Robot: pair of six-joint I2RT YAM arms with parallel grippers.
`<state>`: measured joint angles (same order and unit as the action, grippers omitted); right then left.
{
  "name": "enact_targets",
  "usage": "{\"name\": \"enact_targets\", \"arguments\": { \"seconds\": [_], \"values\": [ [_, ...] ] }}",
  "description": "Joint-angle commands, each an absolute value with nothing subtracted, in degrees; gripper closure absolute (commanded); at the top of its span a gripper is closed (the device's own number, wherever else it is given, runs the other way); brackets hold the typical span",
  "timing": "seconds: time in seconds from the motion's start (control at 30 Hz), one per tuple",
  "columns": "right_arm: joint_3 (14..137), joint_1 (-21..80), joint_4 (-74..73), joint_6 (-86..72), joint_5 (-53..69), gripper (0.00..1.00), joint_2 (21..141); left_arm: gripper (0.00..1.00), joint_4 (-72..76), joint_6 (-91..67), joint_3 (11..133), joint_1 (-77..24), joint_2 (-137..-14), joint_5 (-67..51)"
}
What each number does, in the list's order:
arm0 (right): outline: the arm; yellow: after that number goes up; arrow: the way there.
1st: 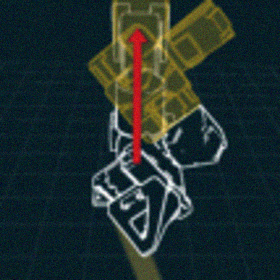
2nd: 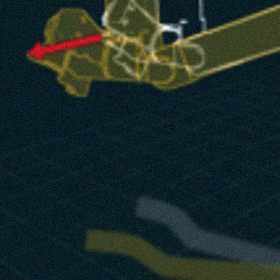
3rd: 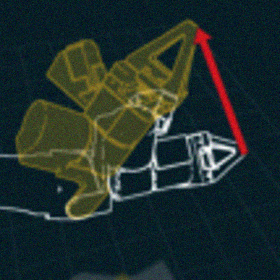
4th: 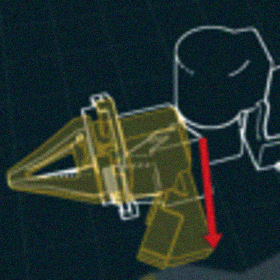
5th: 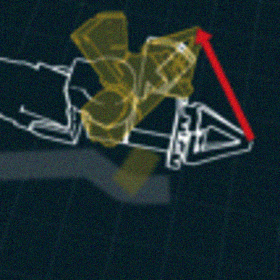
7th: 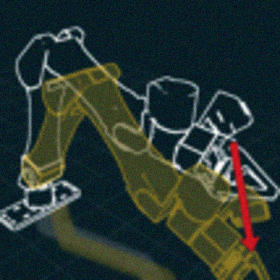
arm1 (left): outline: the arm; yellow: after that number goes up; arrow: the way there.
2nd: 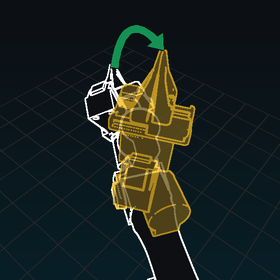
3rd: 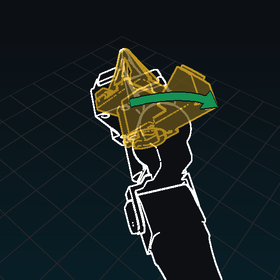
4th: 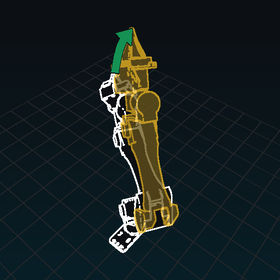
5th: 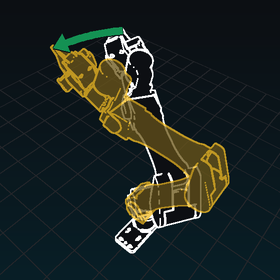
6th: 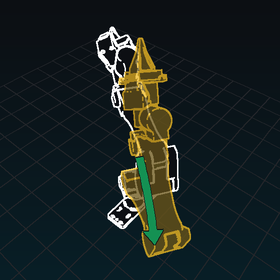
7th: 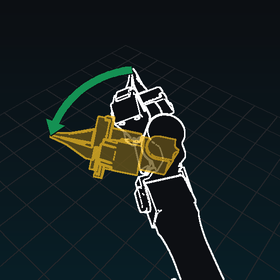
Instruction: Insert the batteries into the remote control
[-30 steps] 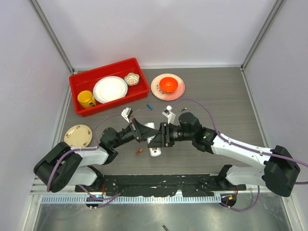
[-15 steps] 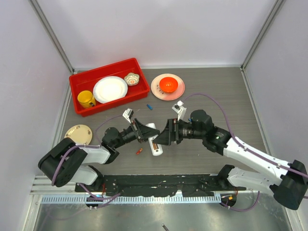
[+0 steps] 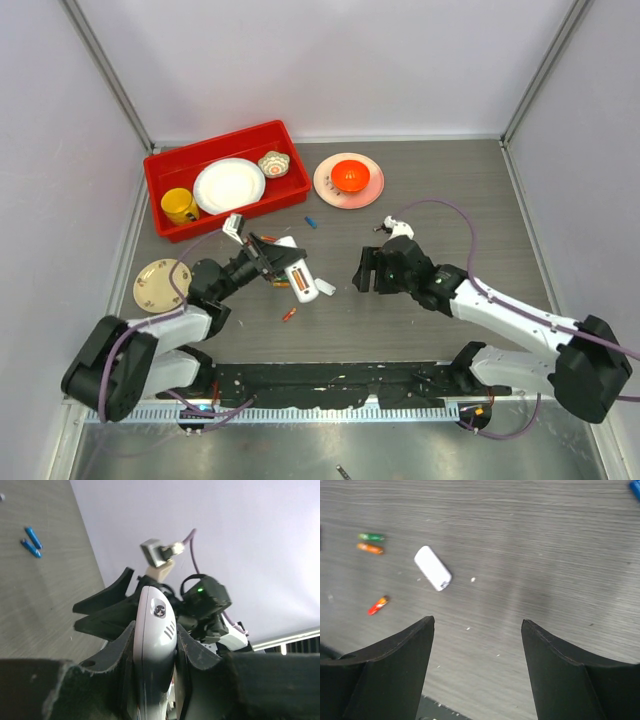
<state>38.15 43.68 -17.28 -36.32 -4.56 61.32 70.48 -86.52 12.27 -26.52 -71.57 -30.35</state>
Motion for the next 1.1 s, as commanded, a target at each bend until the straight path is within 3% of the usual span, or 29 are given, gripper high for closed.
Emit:
{"name": "enact_targets", "arguments": {
  "seconds": [0.0, 0.13, 0.37, 0.57, 0.83, 1.07],
  "values": [
    [39.98, 43.68, -11.61, -33.84, -16.93, 0.25, 65.63, 1.0, 59.45, -81.4, 12.3, -23.12, -60.07, -31.9],
    [44.11, 43.68, -4.16, -28.66, -21.0, 0.25, 74.07, 1.0, 46.95, -76.03, 13.62, -23.03, -52.66, -32.26],
    [60.71, 43.51, 1.76, -18.29, -16.26, 0.23, 95.51, 1.0, 50.44, -78.39, 10.73, -23.03, -50.54, -35.42],
    [76.53, 41.05, 0.36, -15.65, -10.99, 0.27, 110.88, 1.0, 53.0, -80.07, 10.02, -22.68, -47.82, -38.32],
    [88.05, 39.64, -4.56, -12.4, -9.23, 0.32, 120.75, 1.0, 46.24, -79.54, 10.02, -22.24, -40.7, -39.11],
    [90.7, 39.29, -5.62, -11.16, -7.21, 0.35, 124.36, 1.0, 43.33, -78.22, 9.76, -22.15, -38.67, -38.85]
  ]
}}
